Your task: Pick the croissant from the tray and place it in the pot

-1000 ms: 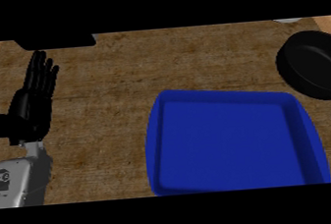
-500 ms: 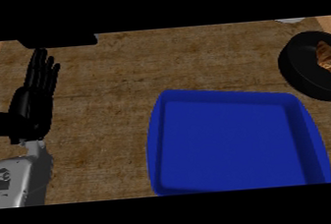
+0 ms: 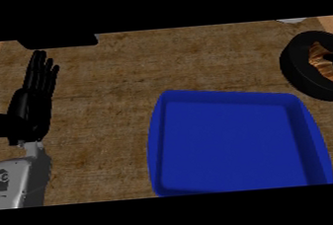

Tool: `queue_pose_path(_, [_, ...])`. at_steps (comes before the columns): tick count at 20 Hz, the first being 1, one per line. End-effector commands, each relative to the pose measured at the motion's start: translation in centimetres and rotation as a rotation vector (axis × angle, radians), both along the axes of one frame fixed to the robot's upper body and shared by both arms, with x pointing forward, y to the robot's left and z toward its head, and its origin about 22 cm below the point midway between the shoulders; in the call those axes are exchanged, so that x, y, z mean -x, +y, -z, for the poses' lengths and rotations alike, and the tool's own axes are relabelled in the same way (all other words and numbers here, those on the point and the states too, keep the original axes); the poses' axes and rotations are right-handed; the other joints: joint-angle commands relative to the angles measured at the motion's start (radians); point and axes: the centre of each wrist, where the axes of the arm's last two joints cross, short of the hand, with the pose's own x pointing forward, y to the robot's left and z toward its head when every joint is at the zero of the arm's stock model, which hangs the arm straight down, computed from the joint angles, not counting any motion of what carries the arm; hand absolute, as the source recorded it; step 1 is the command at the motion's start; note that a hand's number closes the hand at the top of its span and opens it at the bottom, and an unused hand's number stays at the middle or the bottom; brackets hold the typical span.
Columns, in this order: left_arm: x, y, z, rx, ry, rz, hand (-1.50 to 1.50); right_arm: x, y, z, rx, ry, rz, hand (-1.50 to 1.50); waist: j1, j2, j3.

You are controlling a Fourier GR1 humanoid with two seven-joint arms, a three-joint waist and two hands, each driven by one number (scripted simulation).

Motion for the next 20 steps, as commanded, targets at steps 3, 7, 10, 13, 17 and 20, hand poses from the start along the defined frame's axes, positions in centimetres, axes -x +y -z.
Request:
queue_pose_path(3, [-0.3,-0.3,-0.8,0.001,-0.01,-0.008,0.0,0.2,-0.9,-0.8,-0.171,-0.201,0.026,-1.5,-0.008,-0.003,0.0])
queue_pose_path(7, [0.5,0.9,-0.4,-0.007,-0.003,-0.019,0.0,0.0,-1.5,-2.9,-0.322,-0.292,0.093,-1.5,-0.011,-0.006,-0.001])
queue_pose_path(10, [1.7,1.1,0.6,-0.005,0.002,0.002,0.0,1.7,-3.0,-1.9,-0.362,-0.354,0.119,-1.5,-0.013,-0.007,-0.001])
queue_pose_path(13, [0.4,0.6,-0.2,-0.007,0.007,-0.033,0.0,4.5,-6.8,-3.3,-0.34,-0.443,0.127,-1.5,-0.019,-0.007,-0.001])
queue_pose_path(17, [0.5,0.1,0.1,0.009,0.002,-0.01,0.0,7.2,-9.0,-1.1,-0.387,-0.503,0.151,-1.5,-0.015,-0.004,0.0])
queue_pose_path(20, [1.1,0.9,-0.5,-0.011,-0.012,-0.026,0.0,9.5,-11.2,-1.1,-0.385,-0.531,0.15,-1.5,-0.011,-0.004,0.0])
